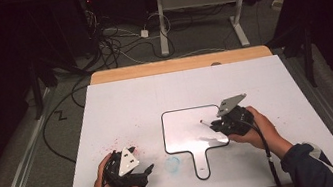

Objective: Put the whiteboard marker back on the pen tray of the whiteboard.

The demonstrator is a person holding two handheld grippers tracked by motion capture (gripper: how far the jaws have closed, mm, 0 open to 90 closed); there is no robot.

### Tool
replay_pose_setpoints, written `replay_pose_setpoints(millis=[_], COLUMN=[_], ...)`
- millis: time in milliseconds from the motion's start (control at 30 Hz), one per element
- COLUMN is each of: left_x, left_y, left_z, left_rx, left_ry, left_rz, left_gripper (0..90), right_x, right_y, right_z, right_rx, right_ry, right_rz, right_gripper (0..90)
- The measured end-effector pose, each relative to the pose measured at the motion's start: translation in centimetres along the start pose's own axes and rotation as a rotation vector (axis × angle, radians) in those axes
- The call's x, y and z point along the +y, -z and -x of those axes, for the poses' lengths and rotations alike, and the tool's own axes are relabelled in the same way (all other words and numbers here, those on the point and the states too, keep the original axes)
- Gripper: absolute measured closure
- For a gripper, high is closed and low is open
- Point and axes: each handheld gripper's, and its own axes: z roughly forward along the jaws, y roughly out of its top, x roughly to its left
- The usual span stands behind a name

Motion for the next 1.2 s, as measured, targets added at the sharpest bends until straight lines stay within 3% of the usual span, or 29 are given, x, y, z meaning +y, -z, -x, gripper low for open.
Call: replay_pose_setpoints(millis=[67,200,333,533,867,1067,1200], left_x=[0.0,0.1,0.1,0.1,0.1,0.1,0.1], left_y=[0.0,-0.1,-0.2,-0.3,-0.2,-0.2,-0.2], left_z=[0.0,0.0,0.1,0.1,0.2,0.2,0.2], left_rx=[-0.003,-0.004,-0.007,-0.015,-0.01,-0.011,-0.01], left_ry=[0.0,0.0,-0.007,-0.009,-0.017,-0.018,-0.02], left_rz=[0.001,0.001,-0.007,-0.012,-0.015,-0.017,-0.018], left_gripper=[17.9,17.9,17.9,17.9,18.0,17.9,17.9], right_x=[-0.7,-1.9,-2.5,-2.4,-2.0,-2.3,-2.4], right_y=[0.0,-0.1,-0.9,-1.9,-3.1,-3.2,-3.1], right_z=[0.7,2.0,2.5,2.8,3.1,3.4,3.4], right_rx=[-0.041,-0.06,-0.086,-0.125,-0.189,-0.194,-0.206], right_ry=[-0.06,-0.216,-0.288,-0.308,-0.258,-0.291,-0.301], right_rz=[0.006,0.028,0.019,0.015,-0.023,-0.007,-0.001], right_gripper=[81.5,81.5,81.4,80.4,74.2,69.7,62.1])
